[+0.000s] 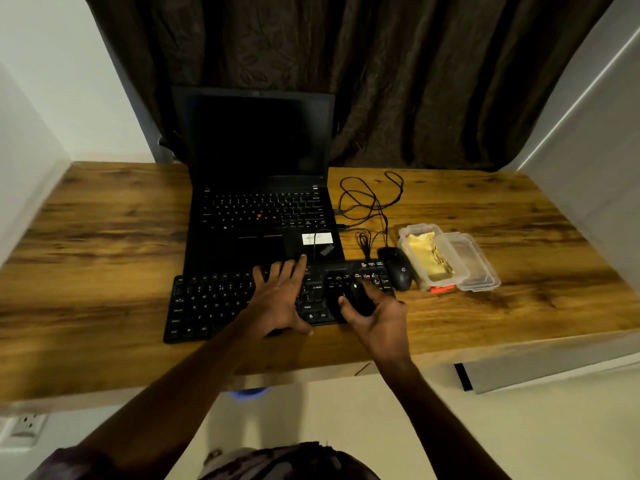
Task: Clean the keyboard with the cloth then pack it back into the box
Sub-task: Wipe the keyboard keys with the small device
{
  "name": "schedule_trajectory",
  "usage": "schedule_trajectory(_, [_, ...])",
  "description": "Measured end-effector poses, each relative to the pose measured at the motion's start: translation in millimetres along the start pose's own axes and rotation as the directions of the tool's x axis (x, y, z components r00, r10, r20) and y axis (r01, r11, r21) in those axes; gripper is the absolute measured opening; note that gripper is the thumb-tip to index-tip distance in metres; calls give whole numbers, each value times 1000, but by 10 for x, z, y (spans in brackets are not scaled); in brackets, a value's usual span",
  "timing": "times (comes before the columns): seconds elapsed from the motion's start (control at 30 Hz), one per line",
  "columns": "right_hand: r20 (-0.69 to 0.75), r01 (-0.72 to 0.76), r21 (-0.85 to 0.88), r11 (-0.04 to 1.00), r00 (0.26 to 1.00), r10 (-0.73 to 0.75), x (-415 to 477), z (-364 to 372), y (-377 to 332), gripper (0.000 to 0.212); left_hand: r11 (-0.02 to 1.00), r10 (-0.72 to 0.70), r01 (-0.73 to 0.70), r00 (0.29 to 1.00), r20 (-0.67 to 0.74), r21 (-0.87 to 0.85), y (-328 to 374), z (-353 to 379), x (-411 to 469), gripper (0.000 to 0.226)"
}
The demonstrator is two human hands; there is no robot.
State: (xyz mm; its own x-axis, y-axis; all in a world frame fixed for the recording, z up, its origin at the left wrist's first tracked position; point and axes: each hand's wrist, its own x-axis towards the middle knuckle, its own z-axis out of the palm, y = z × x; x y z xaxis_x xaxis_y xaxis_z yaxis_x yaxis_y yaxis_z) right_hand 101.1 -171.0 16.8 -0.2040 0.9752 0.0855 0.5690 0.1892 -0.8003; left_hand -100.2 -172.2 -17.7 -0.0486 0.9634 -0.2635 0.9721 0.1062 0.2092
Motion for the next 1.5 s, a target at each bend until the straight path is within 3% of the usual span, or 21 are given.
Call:
schedule_trajectory(0.1, [44,-44,-6,999,998,44,24,-78,6,27,1000,1,-1,1000,6,-2,8,-14,9,153])
schedule_trajectory(0.3, [-97,-72,-125,990,993,60,99,-246,240,37,1000,-12,13,1000,21,-27,-3,-23,-12,153])
schedule_trajectory(0.43, [38,-77,-241,967,995,88,40,-99,140,41,1000,-7,7,1000,14,-10,4,-21,-3,155])
schedule_trajectory(0.57, [114,-46,-41,998,992,51,-28,45,-10,36,1000,-5,5,1000,28,-4,3,-17,-10,156])
schedule_trajectory(0.7, [37,-135,-31,990,990,137,45,-176,60,35,1000,-13,14,999,31,-17,9,-29,3,155])
schedule_trajectory(0.9, [-135,-98,-164,982,988,76,78,-528,319,39,1000,-17,18,999,39,-16,21,-34,-1,153])
schedule_trajectory(1.17, [46,-75,-83,994,996,79,20,-188,151,36,1000,-13,12,999,44,18,167,-57,33,151])
schedule_trajectory(1.37, [-125,-81,-148,986,990,63,121,-622,463,31,1000,12,-13,999,43,17,290,-30,111,149])
schedule_trajectory(1.5, [-150,-83,-202,976,987,53,160,-711,605,28,999,-10,8,998,62,33,313,-50,131,152])
